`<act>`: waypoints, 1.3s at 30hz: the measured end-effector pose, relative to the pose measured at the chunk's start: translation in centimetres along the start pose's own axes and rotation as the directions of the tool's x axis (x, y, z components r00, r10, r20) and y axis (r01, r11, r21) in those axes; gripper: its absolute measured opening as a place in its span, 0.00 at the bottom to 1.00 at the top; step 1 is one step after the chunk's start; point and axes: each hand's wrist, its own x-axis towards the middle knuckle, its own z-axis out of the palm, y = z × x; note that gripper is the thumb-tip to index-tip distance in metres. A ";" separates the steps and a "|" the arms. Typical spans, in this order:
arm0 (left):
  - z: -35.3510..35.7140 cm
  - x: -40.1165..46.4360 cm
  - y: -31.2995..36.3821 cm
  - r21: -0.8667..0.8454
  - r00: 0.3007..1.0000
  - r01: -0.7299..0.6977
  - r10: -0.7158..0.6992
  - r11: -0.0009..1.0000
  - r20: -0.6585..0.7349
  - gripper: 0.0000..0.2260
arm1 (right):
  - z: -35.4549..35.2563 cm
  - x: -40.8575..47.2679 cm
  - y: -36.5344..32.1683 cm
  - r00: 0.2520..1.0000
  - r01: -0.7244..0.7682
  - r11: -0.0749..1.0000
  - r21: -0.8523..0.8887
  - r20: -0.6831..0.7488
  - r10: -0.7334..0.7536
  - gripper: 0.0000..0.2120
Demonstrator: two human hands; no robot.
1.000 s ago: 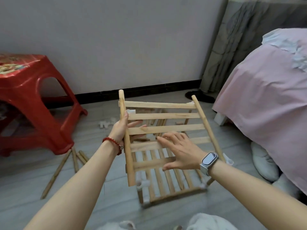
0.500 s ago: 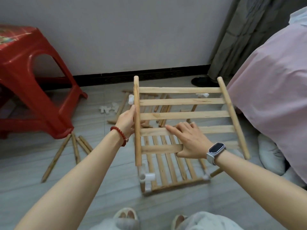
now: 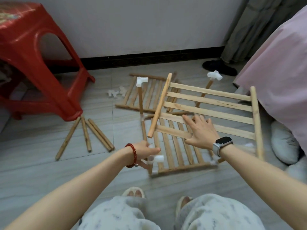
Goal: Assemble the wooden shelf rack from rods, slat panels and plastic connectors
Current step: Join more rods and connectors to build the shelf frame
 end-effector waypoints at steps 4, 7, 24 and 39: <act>-1.4 0.2 -0.6 -0.082 0.999 -0.039 0.036 0.996 -0.033 0.20 | 0.0 0.2 -0.8 1.000 0.020 1.000 -0.001 -0.018 -0.020 0.40; -3.4 -0.2 -0.9 -0.034 0.987 -0.103 0.098 0.994 -0.126 0.17 | -0.2 0.9 -1.7 0.999 0.029 0.999 0.018 -0.044 -0.028 0.39; -5.3 0.4 -4.3 0.204 0.790 -0.244 0.317 0.948 -0.524 0.15 | -0.1 4.6 -6.7 0.990 0.130 0.990 0.051 -0.061 -0.127 0.38; -4.3 1.7 -3.4 -0.163 0.647 -0.384 0.140 0.909 -0.749 0.23 | 0.1 5.0 -7.4 0.979 0.195 0.981 0.013 -0.056 -0.194 0.39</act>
